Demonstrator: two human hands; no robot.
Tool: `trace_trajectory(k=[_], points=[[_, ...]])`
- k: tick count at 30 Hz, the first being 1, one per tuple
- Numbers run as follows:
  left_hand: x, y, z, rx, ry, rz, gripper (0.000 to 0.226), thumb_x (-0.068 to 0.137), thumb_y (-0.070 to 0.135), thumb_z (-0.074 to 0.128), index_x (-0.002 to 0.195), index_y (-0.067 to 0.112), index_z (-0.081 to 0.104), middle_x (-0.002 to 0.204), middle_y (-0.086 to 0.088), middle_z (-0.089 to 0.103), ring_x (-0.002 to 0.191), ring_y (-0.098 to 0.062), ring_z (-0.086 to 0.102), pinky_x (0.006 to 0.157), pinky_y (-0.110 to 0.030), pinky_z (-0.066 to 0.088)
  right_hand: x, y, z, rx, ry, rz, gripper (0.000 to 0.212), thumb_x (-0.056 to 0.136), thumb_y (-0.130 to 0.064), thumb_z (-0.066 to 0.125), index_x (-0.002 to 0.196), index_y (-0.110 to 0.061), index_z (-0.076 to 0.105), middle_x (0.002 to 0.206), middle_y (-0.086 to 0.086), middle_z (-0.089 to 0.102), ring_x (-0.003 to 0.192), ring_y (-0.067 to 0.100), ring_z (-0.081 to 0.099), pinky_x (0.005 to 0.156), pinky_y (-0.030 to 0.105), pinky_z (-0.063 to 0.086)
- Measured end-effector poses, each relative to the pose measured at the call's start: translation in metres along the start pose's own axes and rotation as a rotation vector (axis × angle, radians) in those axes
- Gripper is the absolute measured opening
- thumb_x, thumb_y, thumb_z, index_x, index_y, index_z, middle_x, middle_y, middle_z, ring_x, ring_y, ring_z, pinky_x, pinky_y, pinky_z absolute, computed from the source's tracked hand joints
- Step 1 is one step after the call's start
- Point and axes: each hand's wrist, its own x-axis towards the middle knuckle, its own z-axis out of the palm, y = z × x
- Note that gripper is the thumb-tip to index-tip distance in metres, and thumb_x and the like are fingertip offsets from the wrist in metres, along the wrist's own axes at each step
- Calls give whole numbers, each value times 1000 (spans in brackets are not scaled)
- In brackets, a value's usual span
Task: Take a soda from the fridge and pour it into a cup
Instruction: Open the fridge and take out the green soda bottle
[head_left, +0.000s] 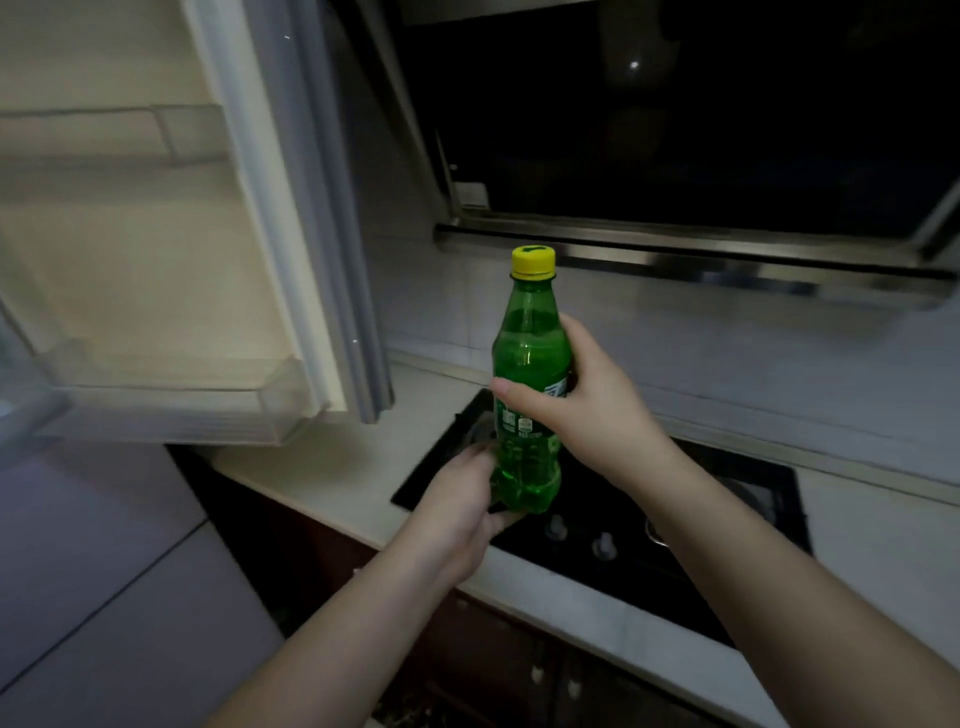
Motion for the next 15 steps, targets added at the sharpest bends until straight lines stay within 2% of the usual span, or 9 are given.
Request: trace_trajectory(k=[5,7,9,11,12,13,14,15], points=[[5,-20,45,67,-122,-47,27,100,14,44,119,9,62,110,-13,71,104,-27,67,88,-48,56,-19,24,-44,-31,107,65,61,75,-42,78,126,-41,46,104,-22,65,94,-9,60,84,21,49],[10,-26,62,98,-173,-64,25,100,14,44,116,7,62,109,-15,71,99,-27,68,81,-45,58,-25,35,-57,-25,147,90,61,75,-40,79,127,-41,46,104,-21,65,95,-8,60,85,22,50],[19,-34,79,125,-219,-90,25,101,14,43,115,5,62,111,-20,69,98,-32,67,83,-48,54,-29,47,-72,-35,193,120,60,76,-39,78,126,-42,46,104,-21,65,95,-8,60,84,21,50],[32,-45,94,150,-270,-110,26,100,15,44,116,4,62,111,-20,69,103,-34,66,87,-51,54,-33,59,-87,-69,247,159,60,75,-40,78,124,-46,44,103,-24,65,94,-10,59,80,15,47],[38,-51,102,162,-303,-116,26,100,16,44,116,5,62,109,-18,71,102,-32,67,81,-49,56,-35,65,-94,-90,270,176,61,75,-41,78,124,-47,44,101,-25,65,93,-12,59,78,12,45],[44,-57,109,176,-340,-119,26,100,16,44,115,5,63,107,-16,72,100,-30,68,73,-44,58,-36,72,-100,-103,291,193,61,74,-41,78,125,-47,44,101,-25,65,93,-12,59,78,11,45],[49,-63,115,187,-376,-125,26,100,17,44,114,6,63,104,-14,73,99,-29,68,72,-42,58,-38,79,-105,-109,313,212,62,74,-40,79,125,-46,44,101,-25,65,93,-11,59,79,13,46],[53,-68,122,195,-409,-136,26,100,17,44,115,6,63,104,-13,73,101,-28,68,78,-44,58,-40,85,-111,-118,342,227,62,73,-39,79,125,-45,45,101,-24,66,94,-9,60,81,17,47]])
